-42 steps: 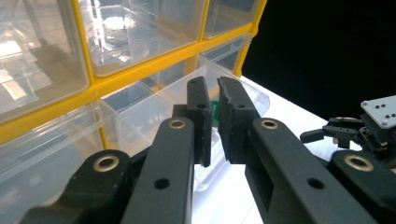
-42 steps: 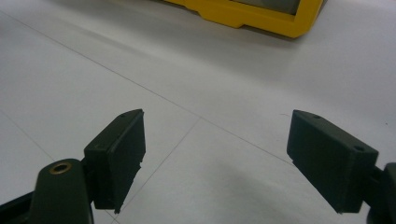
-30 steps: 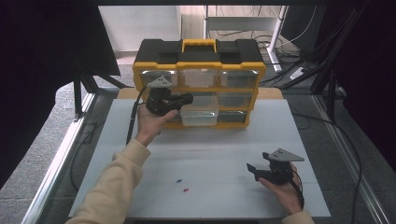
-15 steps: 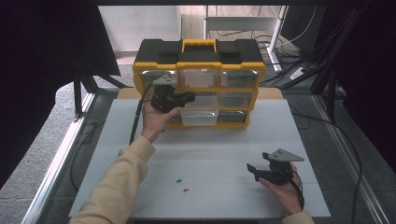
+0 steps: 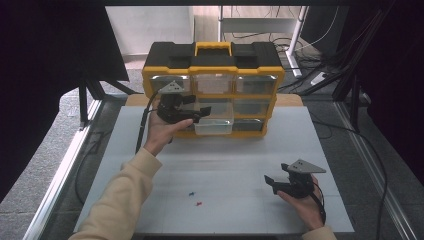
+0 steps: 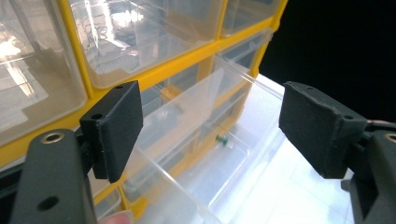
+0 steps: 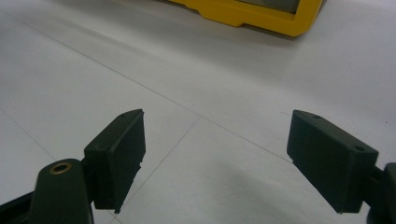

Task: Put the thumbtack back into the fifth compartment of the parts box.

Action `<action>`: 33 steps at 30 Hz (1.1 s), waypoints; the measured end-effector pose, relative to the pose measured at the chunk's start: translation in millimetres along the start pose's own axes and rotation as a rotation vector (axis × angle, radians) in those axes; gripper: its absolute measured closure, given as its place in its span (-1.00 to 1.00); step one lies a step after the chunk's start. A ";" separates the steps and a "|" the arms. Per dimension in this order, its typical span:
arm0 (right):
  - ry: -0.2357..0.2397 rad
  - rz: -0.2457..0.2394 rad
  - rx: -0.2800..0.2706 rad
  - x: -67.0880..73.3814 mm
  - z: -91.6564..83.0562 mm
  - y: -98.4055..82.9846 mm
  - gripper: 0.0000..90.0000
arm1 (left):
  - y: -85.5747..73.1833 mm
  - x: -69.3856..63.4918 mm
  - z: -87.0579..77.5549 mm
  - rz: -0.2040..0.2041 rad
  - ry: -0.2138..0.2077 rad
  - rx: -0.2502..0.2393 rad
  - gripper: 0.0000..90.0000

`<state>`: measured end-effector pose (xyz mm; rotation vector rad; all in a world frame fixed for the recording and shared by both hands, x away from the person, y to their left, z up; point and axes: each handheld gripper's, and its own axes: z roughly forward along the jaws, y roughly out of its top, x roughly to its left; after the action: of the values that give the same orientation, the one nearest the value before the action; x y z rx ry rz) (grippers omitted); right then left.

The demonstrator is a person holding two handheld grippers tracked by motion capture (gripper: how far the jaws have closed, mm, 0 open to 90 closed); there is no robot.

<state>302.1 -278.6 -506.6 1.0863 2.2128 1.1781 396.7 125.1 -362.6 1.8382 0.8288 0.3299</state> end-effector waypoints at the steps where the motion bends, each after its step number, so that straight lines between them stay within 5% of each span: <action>1: 0.000 0.000 0.000 0.0 0.1 0.0 -0.56 | -0.6 -1.5 -2.1 0.012 0.004 0.007 -0.52; 19: 0.000 0.002 0.006 -0.2 0.7 0.0 -0.56 | -28.8 -12.3 -44.5 0.030 -0.006 0.017 -0.50; 26: -0.005 0.007 0.008 -0.7 1.1 -0.2 -0.56 | -47.8 -16.5 -53.7 -0.001 -0.040 0.034 -0.48; 33: -0.004 0.007 0.008 -1.0 1.1 0.0 -0.56 | -66.0 -20.7 -57.6 0.015 -0.035 0.071 -0.47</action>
<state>303.5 -278.8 -507.2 1.0991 2.2139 1.1703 323.2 166.0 -394.6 1.9122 0.8119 0.2800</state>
